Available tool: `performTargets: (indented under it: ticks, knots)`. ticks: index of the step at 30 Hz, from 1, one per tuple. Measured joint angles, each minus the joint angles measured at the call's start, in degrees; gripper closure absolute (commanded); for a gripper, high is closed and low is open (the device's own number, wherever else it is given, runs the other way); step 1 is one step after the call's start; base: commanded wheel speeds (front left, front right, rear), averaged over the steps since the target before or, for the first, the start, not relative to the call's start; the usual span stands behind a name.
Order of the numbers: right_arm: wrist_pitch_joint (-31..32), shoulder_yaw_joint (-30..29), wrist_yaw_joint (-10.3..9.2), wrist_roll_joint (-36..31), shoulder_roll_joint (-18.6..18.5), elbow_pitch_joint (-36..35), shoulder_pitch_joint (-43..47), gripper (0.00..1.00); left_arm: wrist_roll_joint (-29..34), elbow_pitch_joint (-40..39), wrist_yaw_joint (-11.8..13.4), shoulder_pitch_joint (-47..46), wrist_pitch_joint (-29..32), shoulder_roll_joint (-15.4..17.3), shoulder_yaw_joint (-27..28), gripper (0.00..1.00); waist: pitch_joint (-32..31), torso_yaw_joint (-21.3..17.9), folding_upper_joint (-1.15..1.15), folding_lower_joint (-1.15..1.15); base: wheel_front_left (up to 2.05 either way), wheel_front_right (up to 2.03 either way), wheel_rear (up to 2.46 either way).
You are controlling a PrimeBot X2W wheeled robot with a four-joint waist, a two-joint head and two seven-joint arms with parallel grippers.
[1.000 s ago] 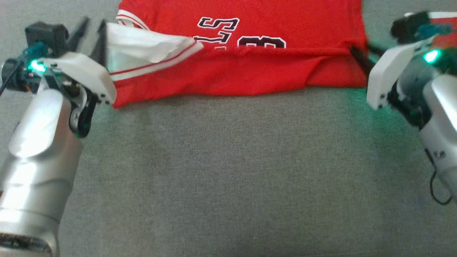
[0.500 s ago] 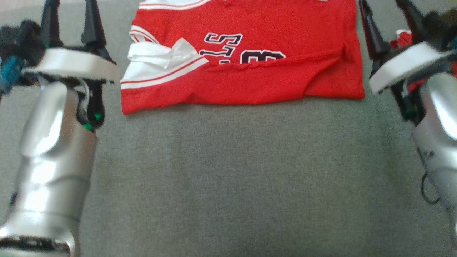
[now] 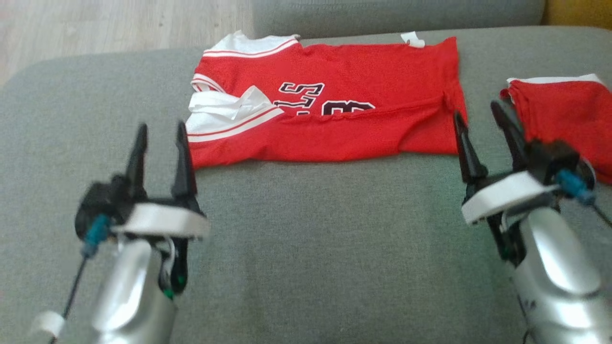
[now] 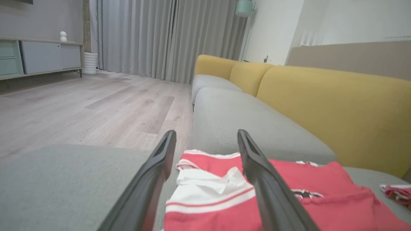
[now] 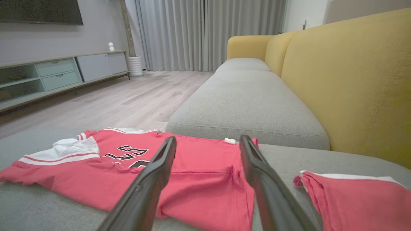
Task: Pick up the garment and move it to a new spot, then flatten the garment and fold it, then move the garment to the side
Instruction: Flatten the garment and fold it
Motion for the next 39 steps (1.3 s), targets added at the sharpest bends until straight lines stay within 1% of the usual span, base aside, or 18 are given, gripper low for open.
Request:
performTargets:
  ticks: [5, 9, 12, 17, 21, 23, 30, 35, 39]
  knots:
    - [0.0, -5.6, 0.0, -3.8, 4.7, -4.1, 7.0, 0.0, 2.0, -1.2, -0.3, 5.9, 0.0, -1.3, 0.3, 0.0, -1.6, 0.0, 0.0, 0.0, 0.0, 0.0, 0.0]
    - [0.0, -7.9, 0.0, -5.3, 6.7, -6.6, 12.1, 0.0, 4.7, -3.0, 0.2, 8.8, 0.0, -1.6, 1.0, 0.0, -2.4, -0.2, 0.0, 0.0, 0.0, 0.0, 0.0]
    - [0.0, -8.2, 0.0, -5.5, 7.1, -7.9, 13.8, 0.0, 5.1, -3.7, 0.2, 10.1, 0.0, -2.1, 2.0, 0.0, -2.5, -0.5, 0.0, 0.01, 0.0, 0.0, 0.0]
    - [0.4, -8.1, 0.0, -5.5, 7.2, -10.0, 13.7, 0.0, 5.9, -4.1, 0.1, 9.9, 0.0, -2.5, 3.4, 0.0, -1.9, -0.7, 0.0, 0.01, 0.0, 0.0, 0.0]
    - [0.7, -7.8, 0.0, -5.1, 7.3, -10.8, 13.6, 0.0, 6.9, -2.4, 0.0, 9.2, 0.0, -2.5, 3.4, 0.0, -1.2, -0.8, 0.0, 0.01, 0.0, 0.0, 0.0]
    - [1.2, -7.4, 0.0, -5.1, 7.3, -11.4, 13.5, 0.0, 7.1, 0.6, -0.3, 8.0, 0.2, -2.4, 3.2, 0.0, -0.6, -1.0, 0.0, 0.02, 0.0, 0.0, 0.0]
    - [1.8, -5.2, 0.0, -4.6, 7.4, -13.2, 11.2, 0.0, 7.0, 10.9, 0.3, -0.5, 6.2, -1.3, 3.7, 0.0, 2.7, -2.6, 0.0, 0.02, 0.0, 0.0, 0.0]
    - [2.1, -3.7, 0.0, -4.5, 7.4, -14.1, 9.3, 0.0, 7.0, 18.5, 2.2, -6.7, 9.0, 0.4, 5.1, 0.0, 5.4, -4.4, 0.0, 0.03, 0.0, 0.0, 0.0]
    - [2.1, -2.5, 0.0, -4.0, 7.4, -14.8, 8.6, 0.0, 6.8, 23.7, 2.6, -9.9, 10.8, 1.5, 5.5, 0.0, 7.4, -5.9, 0.0, 0.03, 0.0, 0.0, 0.0]
